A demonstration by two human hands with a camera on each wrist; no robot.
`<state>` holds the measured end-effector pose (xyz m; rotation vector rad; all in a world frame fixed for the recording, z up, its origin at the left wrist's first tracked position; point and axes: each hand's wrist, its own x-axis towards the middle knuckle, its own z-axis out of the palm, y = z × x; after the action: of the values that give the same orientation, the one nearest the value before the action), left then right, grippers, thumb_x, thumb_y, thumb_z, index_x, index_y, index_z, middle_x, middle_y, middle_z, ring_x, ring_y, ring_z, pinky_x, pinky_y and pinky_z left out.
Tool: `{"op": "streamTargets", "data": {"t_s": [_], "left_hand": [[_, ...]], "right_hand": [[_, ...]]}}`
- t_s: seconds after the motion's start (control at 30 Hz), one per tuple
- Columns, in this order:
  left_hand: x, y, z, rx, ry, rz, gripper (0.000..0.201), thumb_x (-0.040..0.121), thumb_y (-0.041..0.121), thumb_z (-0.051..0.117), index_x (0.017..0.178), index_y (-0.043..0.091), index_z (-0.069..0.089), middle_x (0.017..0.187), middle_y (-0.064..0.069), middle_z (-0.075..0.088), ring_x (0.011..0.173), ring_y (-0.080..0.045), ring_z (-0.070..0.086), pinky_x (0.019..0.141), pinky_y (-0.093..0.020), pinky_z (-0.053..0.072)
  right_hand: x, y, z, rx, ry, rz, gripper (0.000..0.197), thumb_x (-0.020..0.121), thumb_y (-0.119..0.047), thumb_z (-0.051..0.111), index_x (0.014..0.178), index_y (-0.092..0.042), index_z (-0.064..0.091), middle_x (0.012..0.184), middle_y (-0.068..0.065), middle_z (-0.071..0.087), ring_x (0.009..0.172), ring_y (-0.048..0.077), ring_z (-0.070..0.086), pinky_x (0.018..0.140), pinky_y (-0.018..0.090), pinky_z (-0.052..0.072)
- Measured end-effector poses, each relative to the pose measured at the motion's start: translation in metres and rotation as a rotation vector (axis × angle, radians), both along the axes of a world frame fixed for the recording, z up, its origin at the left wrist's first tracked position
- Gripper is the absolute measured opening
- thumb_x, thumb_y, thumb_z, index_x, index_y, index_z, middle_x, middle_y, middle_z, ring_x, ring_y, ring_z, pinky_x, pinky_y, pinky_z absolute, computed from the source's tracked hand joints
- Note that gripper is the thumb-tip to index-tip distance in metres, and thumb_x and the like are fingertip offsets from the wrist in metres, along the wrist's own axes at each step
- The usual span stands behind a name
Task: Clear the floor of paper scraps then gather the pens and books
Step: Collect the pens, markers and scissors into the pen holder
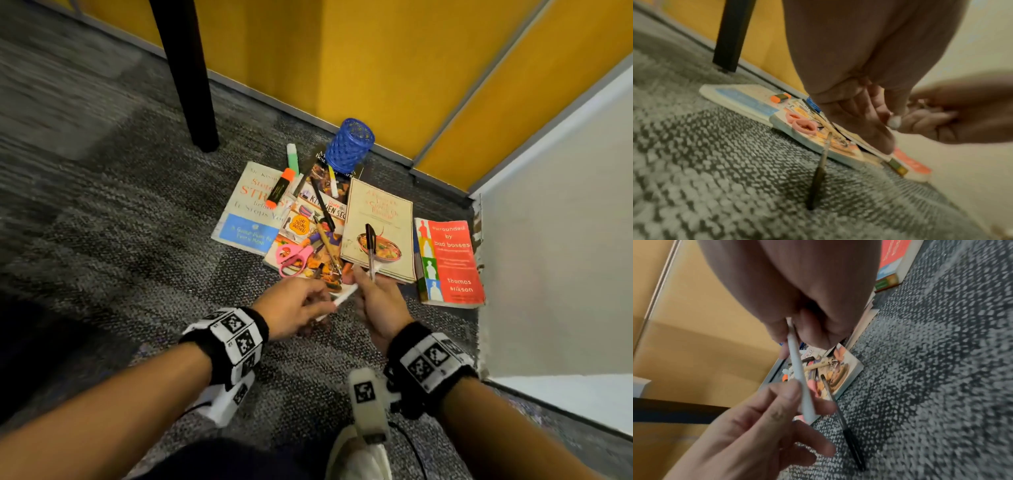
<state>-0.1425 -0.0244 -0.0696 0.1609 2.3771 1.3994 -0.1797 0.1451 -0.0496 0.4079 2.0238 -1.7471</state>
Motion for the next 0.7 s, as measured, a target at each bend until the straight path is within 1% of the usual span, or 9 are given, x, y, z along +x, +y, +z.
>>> {"op": "streamTargets", "data": {"t_s": [0.1, 0.17, 0.23, 0.3, 0.37, 0.43, 0.53, 0.6, 0.7], "left_hand": [[-0.011, -0.002, -0.024, -0.579, 0.096, 0.021, 0.05, 0.088, 0.067, 0.047, 0.105, 0.021, 0.057, 0.109, -0.004, 0.063, 0.1, -0.026, 0.063, 0.081, -0.036, 0.049], [-0.014, 0.0, -0.038, -0.725, -0.022, 0.046, 0.065, 0.087, 0.065, 0.051, 0.125, 0.013, 0.049, 0.128, -0.009, 0.055, 0.115, -0.032, 0.059, 0.091, -0.041, 0.049], [-0.012, 0.005, -0.05, -0.772, -0.07, -0.006, 0.054, 0.09, 0.05, 0.055, 0.125, 0.01, 0.047, 0.129, -0.012, 0.055, 0.116, -0.035, 0.058, 0.093, -0.043, 0.049], [-0.009, 0.008, -0.05, -0.694, -0.045, 0.016, 0.036, 0.092, 0.034, 0.053, 0.119, 0.011, 0.05, 0.121, -0.015, 0.062, 0.111, -0.038, 0.06, 0.091, -0.044, 0.05], [-0.011, 0.01, -0.038, -0.535, -0.056, 0.115, 0.024, 0.092, 0.024, 0.051, 0.111, 0.01, 0.054, 0.111, -0.018, 0.067, 0.104, -0.039, 0.063, 0.087, -0.044, 0.051], [-0.016, 0.012, -0.018, -0.355, -0.113, 0.211, 0.011, 0.095, 0.015, 0.049, 0.103, 0.01, 0.055, 0.104, -0.015, 0.068, 0.097, -0.033, 0.064, 0.084, -0.038, 0.05], [-0.033, 0.012, 0.011, -0.029, -0.242, 0.357, 0.015, 0.101, 0.006, 0.04, 0.091, 0.013, 0.048, 0.084, -0.01, 0.06, 0.077, -0.026, 0.058, 0.071, -0.033, 0.046], [-0.044, 0.008, 0.027, 0.127, -0.254, 0.474, 0.019, 0.102, 0.005, 0.038, 0.089, 0.011, 0.05, 0.079, -0.01, 0.056, 0.067, -0.023, 0.053, 0.064, -0.032, 0.043], [-0.058, -0.004, 0.049, 0.027, -0.166, 0.589, 0.025, 0.104, 0.013, 0.036, 0.097, 0.006, 0.059, 0.066, -0.001, 0.046, 0.051, -0.01, 0.043, 0.049, -0.024, 0.032]], "right_hand": [[-0.015, 0.006, -0.011, 0.071, 0.034, 0.026, 0.037, 0.095, -0.049, 0.05, 0.082, -0.015, 0.06, 0.068, 0.003, 0.057, 0.066, 0.019, 0.056, 0.068, 0.037, 0.049], [-0.022, 0.015, -0.013, 0.044, 0.031, 0.111, 0.037, 0.097, -0.048, 0.046, 0.089, -0.014, 0.056, 0.069, 0.003, 0.057, 0.061, 0.018, 0.057, 0.061, 0.033, 0.051], [-0.026, 0.023, -0.014, 0.114, 0.035, 0.211, 0.037, 0.097, -0.05, 0.042, 0.083, -0.018, 0.054, 0.064, 0.001, 0.048, 0.054, 0.015, 0.047, 0.053, 0.028, 0.041], [-0.028, 0.029, -0.019, 0.278, 0.065, 0.28, 0.037, 0.098, -0.051, 0.039, 0.096, -0.021, 0.06, 0.082, -0.001, 0.059, 0.073, 0.016, 0.054, 0.068, 0.029, 0.043], [-0.029, 0.03, -0.02, 0.339, 0.074, 0.325, 0.048, 0.098, -0.051, 0.037, 0.125, -0.015, 0.057, 0.122, 0.004, 0.062, 0.112, 0.024, 0.056, 0.096, 0.034, 0.041], [-0.028, 0.025, -0.015, 0.35, 0.077, 0.373, 0.05, 0.101, -0.045, 0.035, 0.134, -0.011, 0.049, 0.139, 0.01, 0.053, 0.127, 0.028, 0.048, 0.1, 0.031, 0.034], [-0.028, 0.015, -0.005, 0.334, 0.144, 0.45, 0.037, 0.103, -0.034, 0.034, 0.129, -0.016, 0.052, 0.127, 0.007, 0.055, 0.116, 0.022, 0.05, 0.09, 0.027, 0.033], [-0.03, 0.008, 0.0, 0.322, 0.216, 0.502, 0.031, 0.102, -0.032, 0.037, 0.122, -0.02, 0.056, 0.109, 0.001, 0.057, 0.098, 0.017, 0.05, 0.089, 0.035, 0.043], [-0.039, 0.005, 0.008, 0.408, 0.364, 0.535, 0.032, 0.102, -0.035, 0.038, 0.121, -0.017, 0.055, 0.101, -0.001, 0.06, 0.095, 0.019, 0.055, 0.081, 0.033, 0.042]]}}
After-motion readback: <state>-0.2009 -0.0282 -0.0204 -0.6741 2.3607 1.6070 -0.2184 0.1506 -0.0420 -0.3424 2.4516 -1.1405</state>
